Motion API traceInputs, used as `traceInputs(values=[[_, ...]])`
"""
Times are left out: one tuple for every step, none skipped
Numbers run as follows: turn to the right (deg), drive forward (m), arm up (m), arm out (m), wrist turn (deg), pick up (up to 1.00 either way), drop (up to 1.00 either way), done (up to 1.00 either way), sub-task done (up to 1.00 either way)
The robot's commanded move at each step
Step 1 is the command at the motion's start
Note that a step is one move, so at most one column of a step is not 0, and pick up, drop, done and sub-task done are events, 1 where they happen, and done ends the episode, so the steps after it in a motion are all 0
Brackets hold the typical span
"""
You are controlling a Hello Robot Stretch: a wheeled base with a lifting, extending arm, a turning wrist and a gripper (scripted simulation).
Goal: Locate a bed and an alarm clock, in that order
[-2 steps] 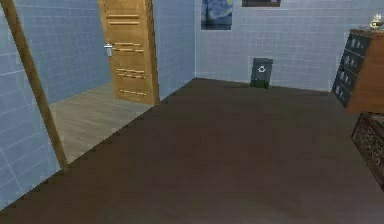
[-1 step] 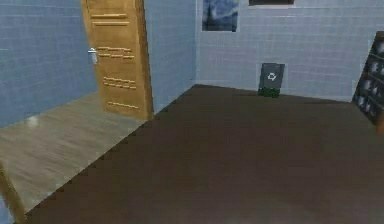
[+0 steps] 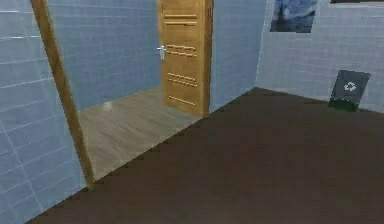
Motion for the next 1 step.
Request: traceInputs(values=[[0.0, 1.0, 0.0, 0.0, 0.0, 0.0, 0.0, 0.0, 0.0]])
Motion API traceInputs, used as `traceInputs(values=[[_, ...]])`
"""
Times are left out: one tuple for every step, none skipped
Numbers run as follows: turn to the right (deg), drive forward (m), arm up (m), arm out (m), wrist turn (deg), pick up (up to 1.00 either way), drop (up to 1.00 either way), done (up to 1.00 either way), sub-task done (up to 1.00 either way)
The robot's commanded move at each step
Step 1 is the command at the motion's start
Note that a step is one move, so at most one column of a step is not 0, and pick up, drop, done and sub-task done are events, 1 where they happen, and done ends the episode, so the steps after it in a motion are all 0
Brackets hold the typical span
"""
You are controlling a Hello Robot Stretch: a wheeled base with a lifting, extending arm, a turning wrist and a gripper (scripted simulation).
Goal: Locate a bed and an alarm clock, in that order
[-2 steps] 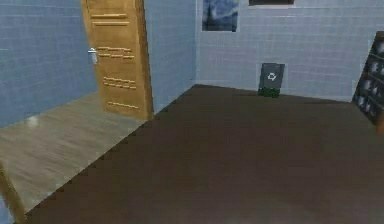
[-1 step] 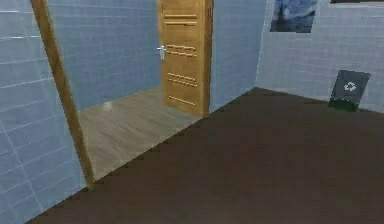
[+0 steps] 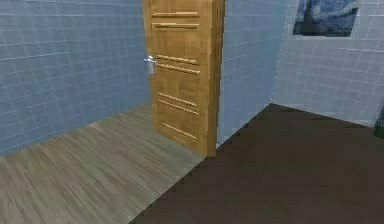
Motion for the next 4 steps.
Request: traceInputs(values=[[-6.0, 0.0, 0.0, 0.0, 0.0, 0.0, 0.0, 0.0, 0.0], [0.0, 0.65, 0.0, 0.0, 0.0, 0.0, 0.0, 0.0, 0.0], [-42.0, 0.0, 0.0, 0.0, 0.0, 0.0, 0.0, 0.0, 0.0], [0.0, 1.0, 0.0, 0.0, 0.0, 0.0, 0.0, 0.0, 0.0]])
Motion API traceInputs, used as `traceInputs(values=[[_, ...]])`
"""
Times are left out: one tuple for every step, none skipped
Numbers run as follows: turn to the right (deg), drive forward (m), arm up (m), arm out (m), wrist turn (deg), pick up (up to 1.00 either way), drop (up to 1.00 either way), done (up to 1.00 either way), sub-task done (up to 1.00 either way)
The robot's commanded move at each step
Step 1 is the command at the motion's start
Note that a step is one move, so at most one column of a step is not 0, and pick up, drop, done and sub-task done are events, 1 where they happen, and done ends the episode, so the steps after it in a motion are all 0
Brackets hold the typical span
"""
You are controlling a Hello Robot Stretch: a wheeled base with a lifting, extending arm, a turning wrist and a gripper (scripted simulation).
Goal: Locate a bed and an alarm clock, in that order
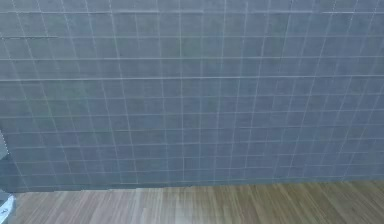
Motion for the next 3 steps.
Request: traceInputs(values=[[-3.0, 0.0, 0.0, 0.0, 0.0, 0.0, 0.0, 0.0, 0.0], [0.0, 0.65, 0.0, 0.0, 0.0, 0.0, 0.0, 0.0, 0.0], [-42.0, 0.0, 0.0, 0.0, 0.0, 0.0, 0.0, 0.0, 0.0]])
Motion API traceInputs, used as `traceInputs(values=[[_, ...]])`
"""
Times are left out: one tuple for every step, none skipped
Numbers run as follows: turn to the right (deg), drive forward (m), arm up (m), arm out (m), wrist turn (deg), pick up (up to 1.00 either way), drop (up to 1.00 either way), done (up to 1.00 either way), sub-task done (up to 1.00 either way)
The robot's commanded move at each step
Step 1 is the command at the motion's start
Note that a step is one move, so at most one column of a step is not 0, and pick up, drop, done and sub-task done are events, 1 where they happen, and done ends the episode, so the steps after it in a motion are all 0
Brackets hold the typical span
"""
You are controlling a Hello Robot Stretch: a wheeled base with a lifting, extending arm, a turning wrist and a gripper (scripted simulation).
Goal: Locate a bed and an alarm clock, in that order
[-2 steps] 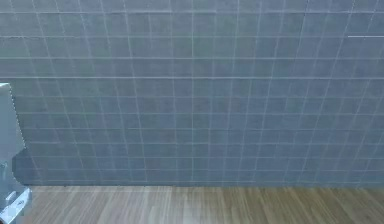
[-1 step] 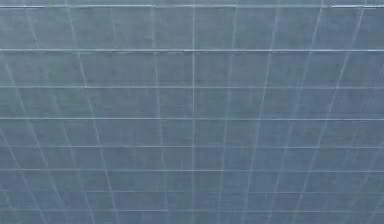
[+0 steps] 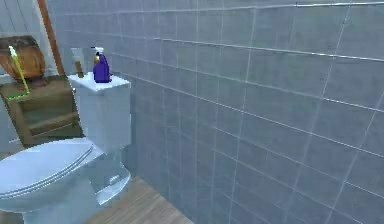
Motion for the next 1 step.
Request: traceInputs(values=[[0.0, 0.45, 0.0, 0.0, 0.0, 0.0, 0.0, 0.0, 0.0]])
